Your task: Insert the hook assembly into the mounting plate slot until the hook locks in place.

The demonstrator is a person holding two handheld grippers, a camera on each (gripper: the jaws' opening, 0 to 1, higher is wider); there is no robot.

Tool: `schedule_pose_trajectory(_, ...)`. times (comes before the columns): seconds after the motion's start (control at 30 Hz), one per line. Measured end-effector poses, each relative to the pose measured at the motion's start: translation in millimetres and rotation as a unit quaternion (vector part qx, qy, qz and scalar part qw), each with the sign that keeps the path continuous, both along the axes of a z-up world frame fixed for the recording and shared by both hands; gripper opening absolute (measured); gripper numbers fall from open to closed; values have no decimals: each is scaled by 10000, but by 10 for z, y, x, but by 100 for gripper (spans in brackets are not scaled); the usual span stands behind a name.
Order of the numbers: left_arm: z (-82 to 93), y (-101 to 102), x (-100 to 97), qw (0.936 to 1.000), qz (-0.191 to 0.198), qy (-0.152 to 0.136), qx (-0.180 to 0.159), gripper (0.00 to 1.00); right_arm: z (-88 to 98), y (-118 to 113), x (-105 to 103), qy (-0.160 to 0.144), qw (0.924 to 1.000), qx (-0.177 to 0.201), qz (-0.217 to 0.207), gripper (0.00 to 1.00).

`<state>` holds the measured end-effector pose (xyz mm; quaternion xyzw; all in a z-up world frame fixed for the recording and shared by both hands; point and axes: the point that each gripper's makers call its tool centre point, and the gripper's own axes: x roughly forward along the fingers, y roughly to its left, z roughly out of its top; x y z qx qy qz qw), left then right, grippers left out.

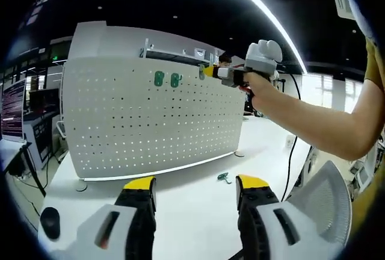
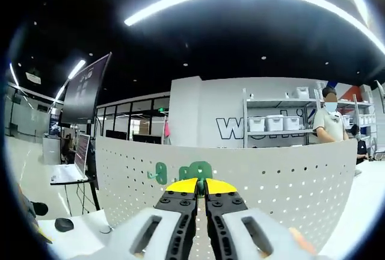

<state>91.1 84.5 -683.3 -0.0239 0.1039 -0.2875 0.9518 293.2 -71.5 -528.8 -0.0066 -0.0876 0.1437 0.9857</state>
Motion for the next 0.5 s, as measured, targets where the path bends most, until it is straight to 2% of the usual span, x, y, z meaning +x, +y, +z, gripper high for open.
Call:
schedule_pose_trajectory(0.3,10,-18,10,10000,-40,-15,72,55,-74,17,68,95,9999,85,-29,1)
schedule_pose_trajectory(0.5,0,-49,11,9999,-116,24,125,55,-60,17,132,63,9998,126,-113,1)
